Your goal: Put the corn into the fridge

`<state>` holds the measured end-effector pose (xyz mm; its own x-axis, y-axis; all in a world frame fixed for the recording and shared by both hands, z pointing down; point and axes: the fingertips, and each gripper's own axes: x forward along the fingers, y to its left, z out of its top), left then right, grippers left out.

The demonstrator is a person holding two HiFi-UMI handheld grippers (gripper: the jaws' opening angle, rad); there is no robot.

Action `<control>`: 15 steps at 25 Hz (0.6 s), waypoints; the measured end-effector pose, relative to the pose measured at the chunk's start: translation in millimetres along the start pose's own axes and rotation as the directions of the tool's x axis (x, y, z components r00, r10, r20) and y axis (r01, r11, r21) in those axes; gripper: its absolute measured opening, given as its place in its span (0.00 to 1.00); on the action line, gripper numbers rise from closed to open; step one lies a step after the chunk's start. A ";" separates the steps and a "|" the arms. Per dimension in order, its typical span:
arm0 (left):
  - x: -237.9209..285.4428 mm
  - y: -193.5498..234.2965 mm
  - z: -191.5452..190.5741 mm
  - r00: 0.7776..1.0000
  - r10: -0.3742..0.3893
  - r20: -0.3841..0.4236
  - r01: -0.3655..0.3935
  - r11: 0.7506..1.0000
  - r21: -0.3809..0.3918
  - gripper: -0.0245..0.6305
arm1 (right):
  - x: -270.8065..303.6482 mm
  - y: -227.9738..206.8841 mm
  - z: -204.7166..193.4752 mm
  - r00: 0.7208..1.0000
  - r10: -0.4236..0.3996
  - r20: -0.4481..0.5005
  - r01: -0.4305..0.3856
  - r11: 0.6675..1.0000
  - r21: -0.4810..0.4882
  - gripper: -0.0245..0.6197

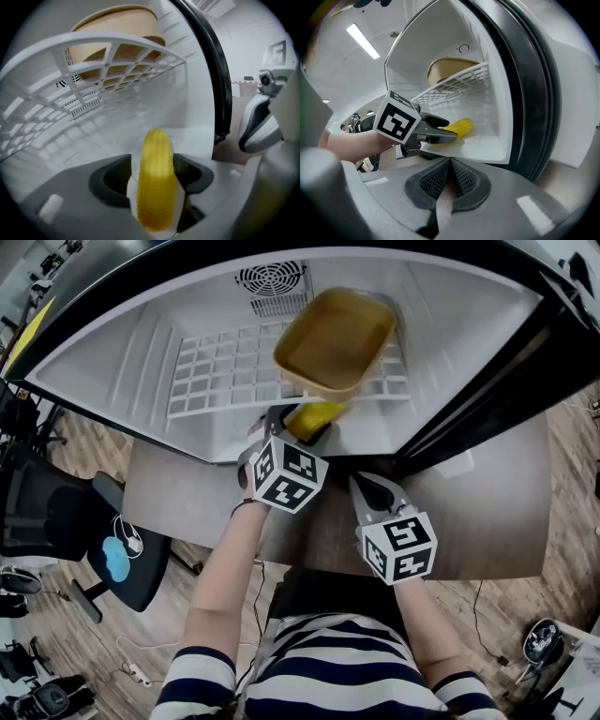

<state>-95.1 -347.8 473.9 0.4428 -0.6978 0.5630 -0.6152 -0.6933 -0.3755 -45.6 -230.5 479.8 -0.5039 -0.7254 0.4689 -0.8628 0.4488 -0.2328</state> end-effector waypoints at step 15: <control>-47.5 3.3 9.5 0.993 0.092 0.075 -0.078 0.981 -0.177 0.04 | -26.2 -3.8 12.6 0.998 0.065 0.008 -0.065 0.996 -0.059 0.02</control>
<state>-112.0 -318.7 439.0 0.4319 -0.7702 0.4694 -0.7536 -0.5941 -0.2814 -29.6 -219.7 457.7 -0.5595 -0.6986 0.4460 -0.8243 0.5250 -0.2117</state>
